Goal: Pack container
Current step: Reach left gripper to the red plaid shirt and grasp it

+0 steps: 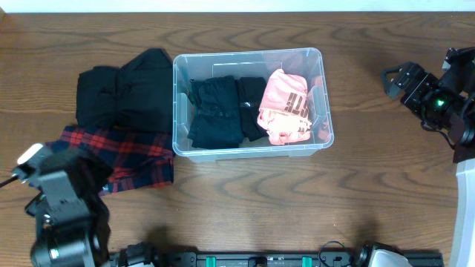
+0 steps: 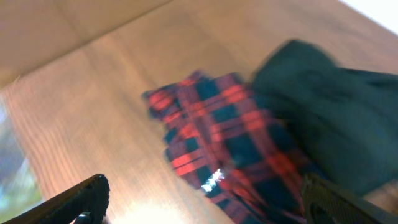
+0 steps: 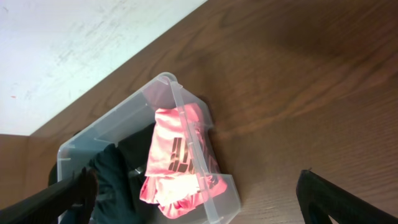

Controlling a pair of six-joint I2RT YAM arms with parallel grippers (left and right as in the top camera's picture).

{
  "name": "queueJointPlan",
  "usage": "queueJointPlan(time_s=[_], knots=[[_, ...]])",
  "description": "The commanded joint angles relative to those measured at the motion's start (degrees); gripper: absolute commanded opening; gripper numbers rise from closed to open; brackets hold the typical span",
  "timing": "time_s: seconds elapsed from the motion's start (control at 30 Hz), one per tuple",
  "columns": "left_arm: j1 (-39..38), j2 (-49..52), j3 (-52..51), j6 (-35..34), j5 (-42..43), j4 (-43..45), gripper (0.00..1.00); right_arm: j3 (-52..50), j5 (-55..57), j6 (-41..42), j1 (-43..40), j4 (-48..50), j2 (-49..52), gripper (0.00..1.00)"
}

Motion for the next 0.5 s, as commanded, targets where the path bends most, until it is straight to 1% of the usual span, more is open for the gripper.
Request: queueJointPlan(time_s=[0.0, 0.13, 0.23, 0.37, 0.47], knots=[[10.12, 4.42, 1.84, -3.17, 9.81, -0.94, 0.98, -0.11, -0.22, 0.04, -0.37, -0.02, 0.28, 0.99], [26.80, 12.20, 2.08, -3.15, 24.37, -0.96, 0.98, -0.11, -0.22, 0.04, -0.37, -0.02, 0.28, 0.99], [36.26, 19.26, 2.08, -3.17, 30.34, -0.63, 0.98, -0.11, -0.22, 0.04, -0.37, -0.02, 0.31, 0.99], [44.09, 29.99, 2.08, -2.71, 35.23, 0.37, 0.98, -0.11, -0.22, 0.04, -0.37, -0.02, 0.31, 0.99], [46.99, 38.18, 2.08, 2.64, 43.36, 3.63, 0.98, -0.11, -0.22, 0.04, -0.37, -0.02, 0.31, 0.99]])
